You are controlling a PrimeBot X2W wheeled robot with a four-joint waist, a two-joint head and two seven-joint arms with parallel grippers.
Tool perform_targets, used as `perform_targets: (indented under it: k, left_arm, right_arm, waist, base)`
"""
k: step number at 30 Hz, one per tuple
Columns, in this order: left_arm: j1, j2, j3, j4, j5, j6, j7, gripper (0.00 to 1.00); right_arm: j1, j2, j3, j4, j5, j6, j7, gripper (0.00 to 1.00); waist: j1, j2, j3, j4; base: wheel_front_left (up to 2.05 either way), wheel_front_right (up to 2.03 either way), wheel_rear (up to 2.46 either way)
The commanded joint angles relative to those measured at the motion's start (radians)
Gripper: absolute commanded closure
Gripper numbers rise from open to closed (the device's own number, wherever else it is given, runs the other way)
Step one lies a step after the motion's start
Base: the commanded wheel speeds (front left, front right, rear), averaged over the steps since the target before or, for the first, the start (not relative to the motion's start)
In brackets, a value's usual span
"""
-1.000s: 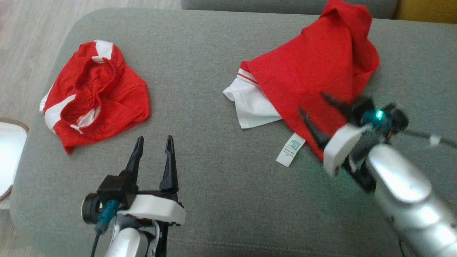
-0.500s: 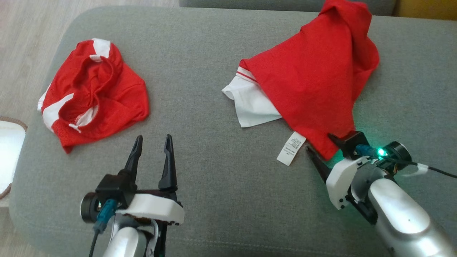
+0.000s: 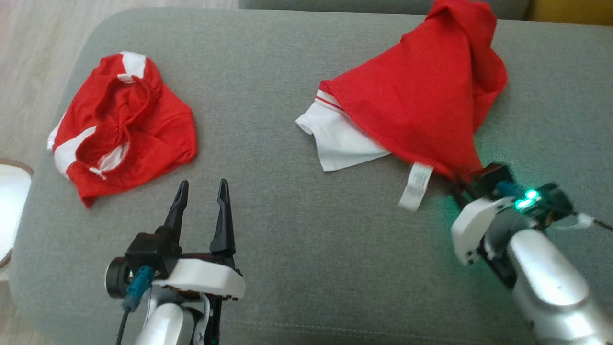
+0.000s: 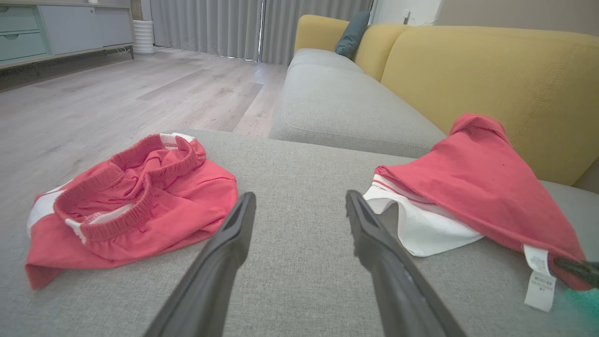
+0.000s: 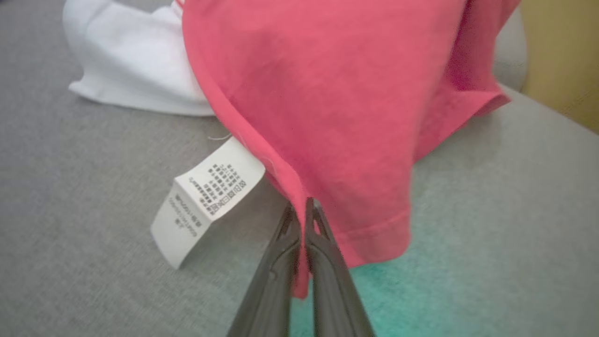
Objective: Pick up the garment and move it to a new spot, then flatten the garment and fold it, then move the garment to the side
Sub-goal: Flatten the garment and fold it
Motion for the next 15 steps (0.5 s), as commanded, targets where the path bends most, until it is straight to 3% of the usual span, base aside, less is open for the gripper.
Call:
perform_targets:
  k: [1,15]
  left_arm:
    - [-0.031,0.001,0.032,-0.032,0.014,0.005,-0.012,0.0]
    - [-0.034,0.001,0.026,-0.021,0.022,-0.009,-0.012,0.0]
  right_arm:
    - [0.004,-0.006,-0.013,-0.044,-0.013,0.007,-0.015,1.0]
    - [0.207,-0.029,-0.291,-0.358,-0.106,0.007,0.066,1.0]
  waist:
    - [0.0,0.0,-0.002,-0.008]
    - [0.0,0.0,-0.008,-0.066]
  base:
    - [0.0,0.0,0.0]
    - [0.0,0.0,0.0]
